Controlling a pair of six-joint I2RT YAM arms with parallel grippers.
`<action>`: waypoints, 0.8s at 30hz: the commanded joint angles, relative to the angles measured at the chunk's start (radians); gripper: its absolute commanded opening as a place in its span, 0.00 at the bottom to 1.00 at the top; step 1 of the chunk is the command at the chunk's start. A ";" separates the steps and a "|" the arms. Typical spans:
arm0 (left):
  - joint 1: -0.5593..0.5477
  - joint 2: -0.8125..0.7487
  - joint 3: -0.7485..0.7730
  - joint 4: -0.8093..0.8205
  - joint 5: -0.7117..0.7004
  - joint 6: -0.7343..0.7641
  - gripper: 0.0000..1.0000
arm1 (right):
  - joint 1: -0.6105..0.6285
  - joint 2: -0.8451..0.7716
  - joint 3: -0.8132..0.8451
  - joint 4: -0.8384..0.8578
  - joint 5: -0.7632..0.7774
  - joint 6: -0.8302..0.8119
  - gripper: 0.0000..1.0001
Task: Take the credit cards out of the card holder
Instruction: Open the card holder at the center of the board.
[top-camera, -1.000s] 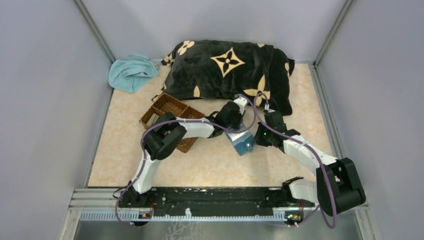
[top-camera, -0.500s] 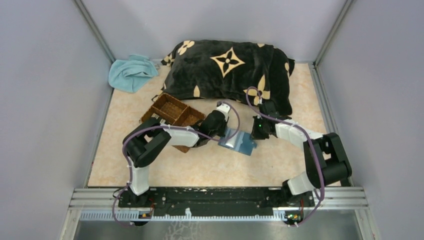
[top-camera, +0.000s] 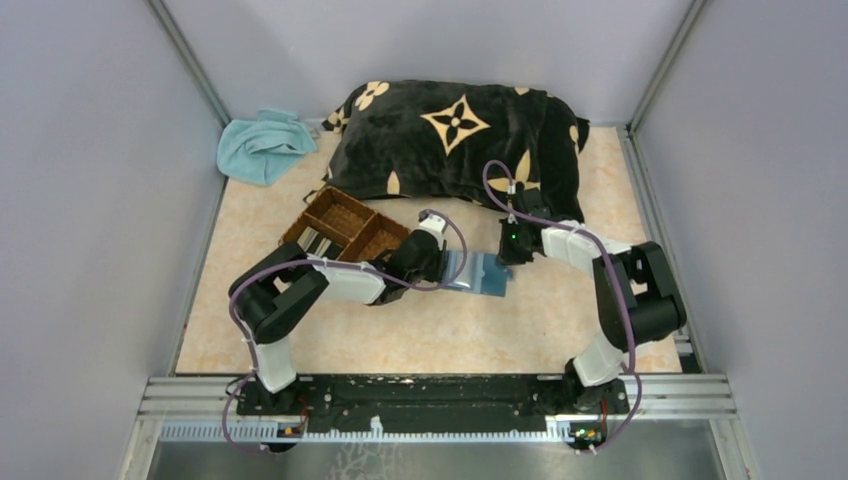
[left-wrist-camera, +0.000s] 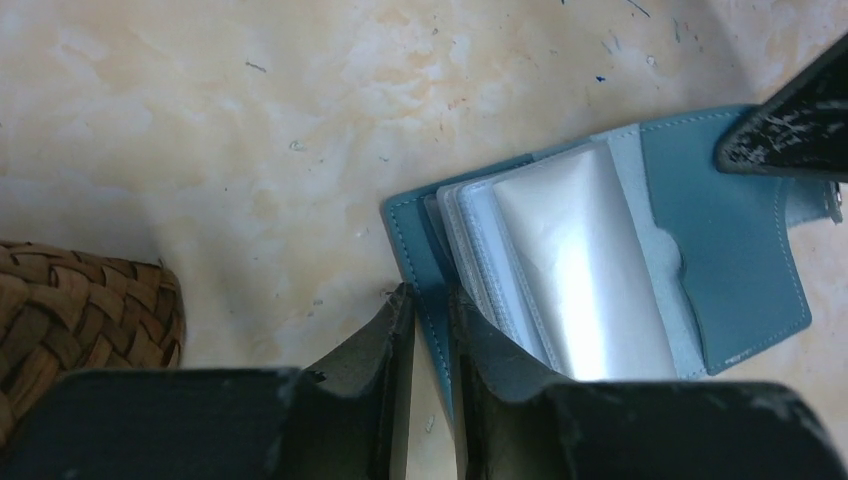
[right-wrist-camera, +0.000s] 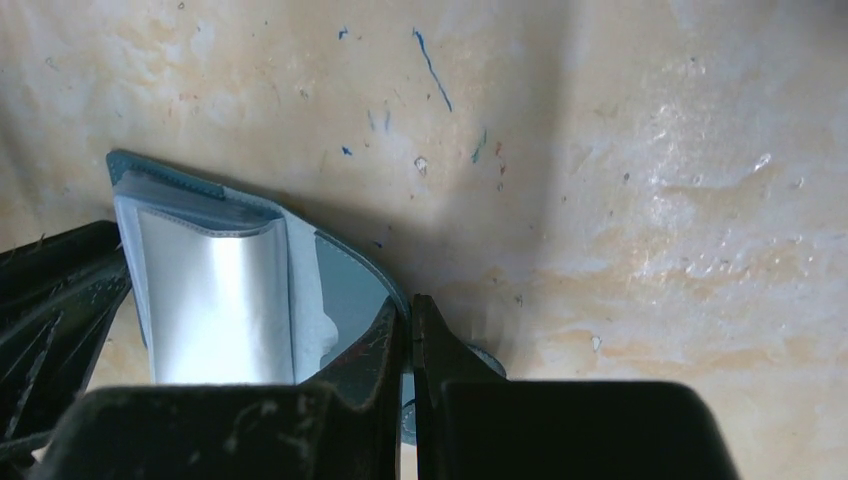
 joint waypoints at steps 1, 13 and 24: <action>-0.038 -0.003 -0.049 -0.084 0.086 -0.050 0.25 | -0.007 0.048 0.081 0.111 -0.019 0.002 0.00; -0.078 -0.037 -0.102 -0.085 0.025 -0.088 0.24 | 0.005 -0.045 0.102 0.058 0.051 -0.032 0.55; -0.078 -0.136 -0.112 -0.121 0.006 -0.112 0.35 | 0.127 -0.259 0.011 -0.019 0.219 -0.061 0.47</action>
